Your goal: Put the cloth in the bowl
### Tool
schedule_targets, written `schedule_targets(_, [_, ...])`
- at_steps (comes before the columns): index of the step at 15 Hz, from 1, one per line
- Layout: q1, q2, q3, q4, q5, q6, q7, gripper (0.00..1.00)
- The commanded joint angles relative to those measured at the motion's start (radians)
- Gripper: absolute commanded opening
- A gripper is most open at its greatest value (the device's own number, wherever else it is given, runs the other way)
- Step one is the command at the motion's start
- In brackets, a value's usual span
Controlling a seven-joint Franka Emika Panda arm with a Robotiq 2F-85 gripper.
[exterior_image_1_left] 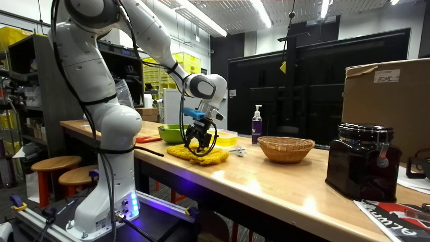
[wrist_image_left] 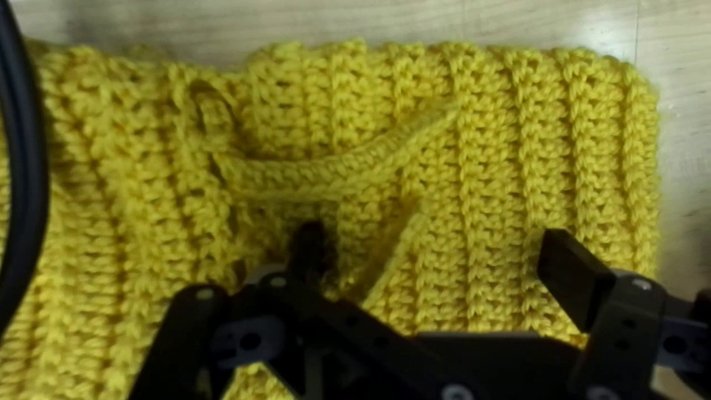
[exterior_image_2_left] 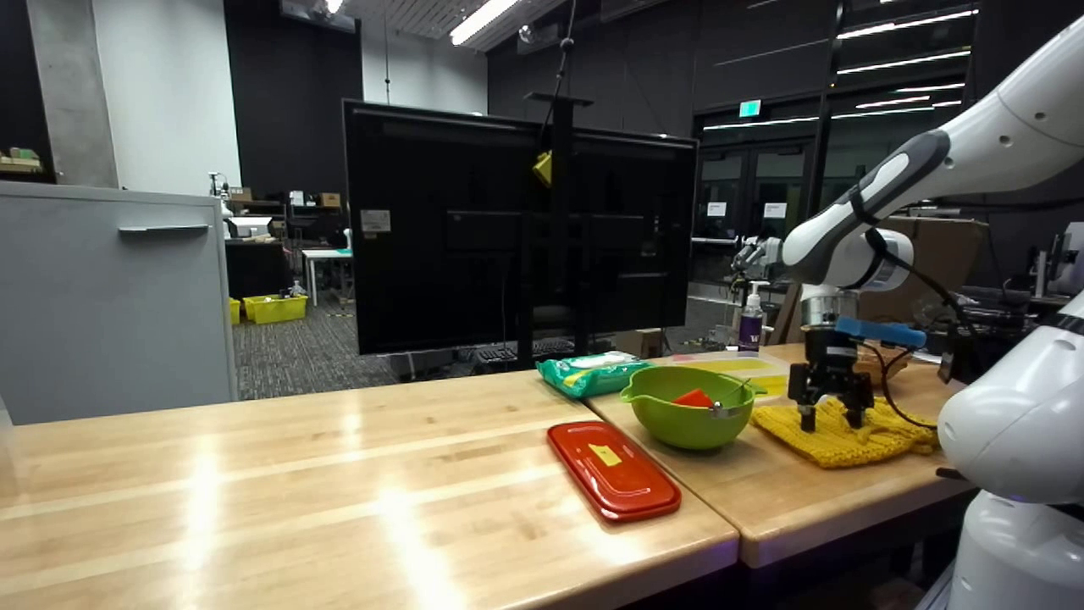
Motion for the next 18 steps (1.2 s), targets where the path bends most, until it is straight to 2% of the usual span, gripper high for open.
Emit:
schedule_targets(1, [-0.014, 0.031, -0.009, -0.003, 0.035, 0.024, -0.050, 1.00])
schedule_targets(4, [-0.015, 0.030, -0.008, -0.005, 0.045, 0.026, -0.052, 1.00])
schedule_targets(5, [-0.016, 0.029, -0.007, -0.005, 0.046, 0.026, -0.050, 0.75])
schedule_targets(7, [-0.016, 0.030, -0.005, -0.002, 0.044, 0.026, -0.047, 0.70])
schedule_targets(10, [-0.015, 0.030, -0.003, 0.007, 0.045, 0.026, -0.045, 0.51])
schedule_targets(16, [-0.014, 0.023, -0.001, 0.013, 0.054, 0.022, -0.044, 0.00])
schedule_targets(18, [-0.015, 0.021, -0.001, 0.014, 0.059, 0.019, -0.044, 0.00])
